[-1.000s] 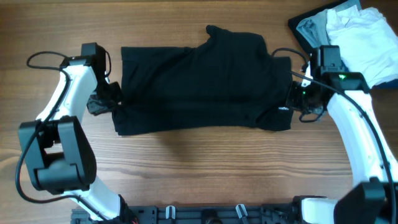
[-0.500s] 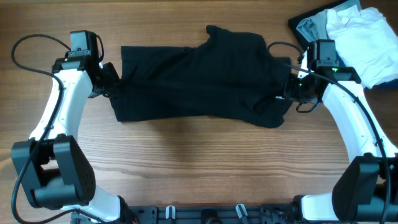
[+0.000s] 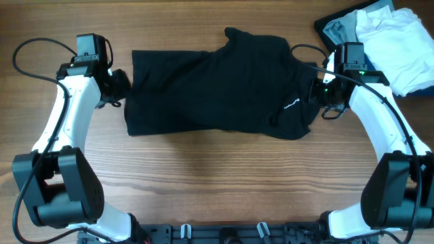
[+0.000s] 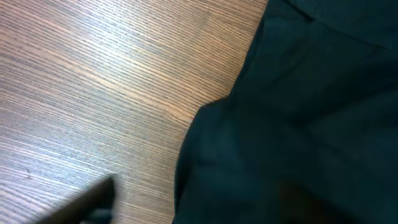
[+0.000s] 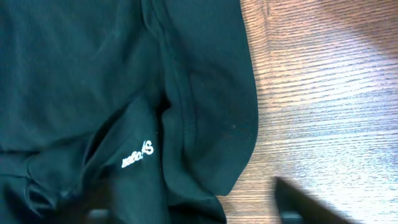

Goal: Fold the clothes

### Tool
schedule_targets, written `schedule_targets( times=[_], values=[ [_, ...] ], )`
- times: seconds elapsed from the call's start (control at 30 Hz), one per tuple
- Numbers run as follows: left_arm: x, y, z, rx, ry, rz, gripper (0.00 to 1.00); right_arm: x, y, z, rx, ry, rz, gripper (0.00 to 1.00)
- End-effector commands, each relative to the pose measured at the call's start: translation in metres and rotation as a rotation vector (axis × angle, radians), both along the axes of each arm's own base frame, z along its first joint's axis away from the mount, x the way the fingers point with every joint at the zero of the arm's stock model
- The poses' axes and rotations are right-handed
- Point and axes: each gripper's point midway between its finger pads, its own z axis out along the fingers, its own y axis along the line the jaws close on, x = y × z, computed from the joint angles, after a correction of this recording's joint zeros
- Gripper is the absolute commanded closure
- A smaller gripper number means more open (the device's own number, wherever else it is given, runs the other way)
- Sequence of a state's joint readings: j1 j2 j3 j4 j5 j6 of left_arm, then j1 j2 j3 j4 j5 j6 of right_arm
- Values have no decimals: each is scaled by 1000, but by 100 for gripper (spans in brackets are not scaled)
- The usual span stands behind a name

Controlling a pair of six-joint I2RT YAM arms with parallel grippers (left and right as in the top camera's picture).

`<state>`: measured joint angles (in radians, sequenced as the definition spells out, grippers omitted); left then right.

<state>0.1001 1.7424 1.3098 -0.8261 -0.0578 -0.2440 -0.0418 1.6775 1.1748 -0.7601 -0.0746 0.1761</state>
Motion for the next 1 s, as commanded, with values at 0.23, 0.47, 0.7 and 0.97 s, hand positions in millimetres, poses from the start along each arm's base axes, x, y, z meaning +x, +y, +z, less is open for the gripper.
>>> schedule_targets(
  times=[0.23, 0.47, 0.7, 0.97],
  values=[
    [16, -4, 26, -8, -49, -120, 0, 33, 9, 75, 31, -109, 113, 0],
    [81, -26, 118, -59, -287, -304, 0, 63, 20, 181, 30, -326, 236, 0],
    [148, -19, 63, -76, -197, -320, 0, 59, 36, 171, 38, -277, 283, 0],
    [166, -17, 1, -93, -133, -321, 2, 58, 51, 171, 49, -278, 327, 0]
  ],
)
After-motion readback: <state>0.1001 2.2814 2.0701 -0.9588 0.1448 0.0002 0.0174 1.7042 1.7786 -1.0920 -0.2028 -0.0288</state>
